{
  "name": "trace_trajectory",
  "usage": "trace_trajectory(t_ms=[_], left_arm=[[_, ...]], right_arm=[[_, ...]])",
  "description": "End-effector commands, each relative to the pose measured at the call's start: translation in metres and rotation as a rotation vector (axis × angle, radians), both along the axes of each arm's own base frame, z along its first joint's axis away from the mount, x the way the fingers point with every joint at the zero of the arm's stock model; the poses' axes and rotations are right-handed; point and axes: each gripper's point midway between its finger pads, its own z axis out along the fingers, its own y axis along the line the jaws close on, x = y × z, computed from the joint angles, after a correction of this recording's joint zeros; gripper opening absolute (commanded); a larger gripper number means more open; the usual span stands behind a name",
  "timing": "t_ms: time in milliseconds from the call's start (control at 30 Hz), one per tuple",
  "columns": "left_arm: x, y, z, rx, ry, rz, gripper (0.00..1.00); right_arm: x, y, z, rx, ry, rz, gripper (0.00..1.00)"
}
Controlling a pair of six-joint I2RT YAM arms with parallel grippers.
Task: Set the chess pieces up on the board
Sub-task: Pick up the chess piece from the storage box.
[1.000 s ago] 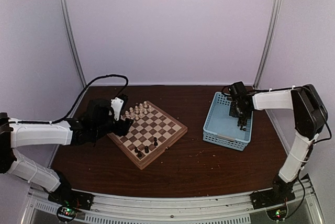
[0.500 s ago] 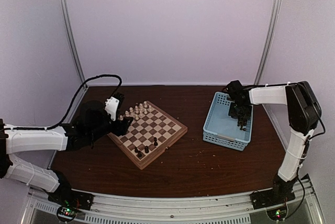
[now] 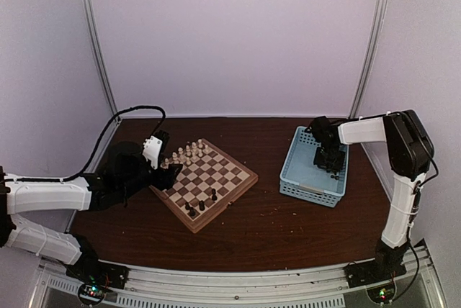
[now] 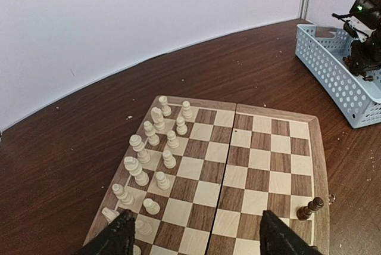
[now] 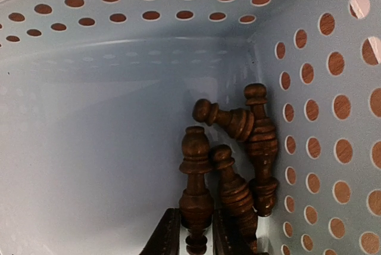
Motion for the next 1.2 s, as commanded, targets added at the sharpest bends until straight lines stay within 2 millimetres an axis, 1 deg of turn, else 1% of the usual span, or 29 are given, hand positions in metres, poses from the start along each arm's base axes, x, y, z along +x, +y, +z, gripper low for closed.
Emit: trace_trajectory(t_ms=[0,100,167,300,400,567,767,933,967,1167], left_arm=[[0.000,-0.006,0.018,-0.060,-0.052,-0.018,0.72],[0.001,-0.006,0.017,-0.056,-0.052,-0.019,0.72],[0.001,-0.007,0.016,-0.053,-0.048,-0.023,0.72],[0.001,-0.009,0.015,-0.047,-0.038,-0.029,0.72],[0.002,-0.011,0.012,-0.041,-0.027,-0.036,0.72],[0.004,-0.015,0.007,-0.033,-0.009,-0.044,0.72],[0.003,-0.020,0.006,-0.031,0.004,-0.066,0.71],[0.000,-0.024,0.006,-0.021,0.002,-0.102,0.71],[-0.001,-0.025,0.006,-0.018,0.001,-0.115,0.71],[-0.006,-0.033,0.004,-0.009,0.005,-0.169,0.71]], right_arm=[[0.007,0.007,-0.001,0.066,-0.015,-0.012,0.22],[0.007,0.007,-0.004,0.060,0.003,-0.007,0.22],[0.008,0.007,-0.004,0.062,0.005,-0.004,0.20],[0.009,0.011,0.003,0.085,-0.020,0.023,0.16],[0.013,0.017,0.023,0.111,-0.074,0.074,0.13],[0.014,0.023,0.063,0.141,-0.169,0.155,0.17],[0.011,0.047,0.083,0.239,-0.196,0.282,0.18],[0.010,0.071,0.101,0.325,-0.296,0.441,0.20],[0.009,0.076,0.108,0.346,-0.322,0.474,0.20],[-0.004,0.112,0.127,0.490,-0.425,0.674,0.19]])
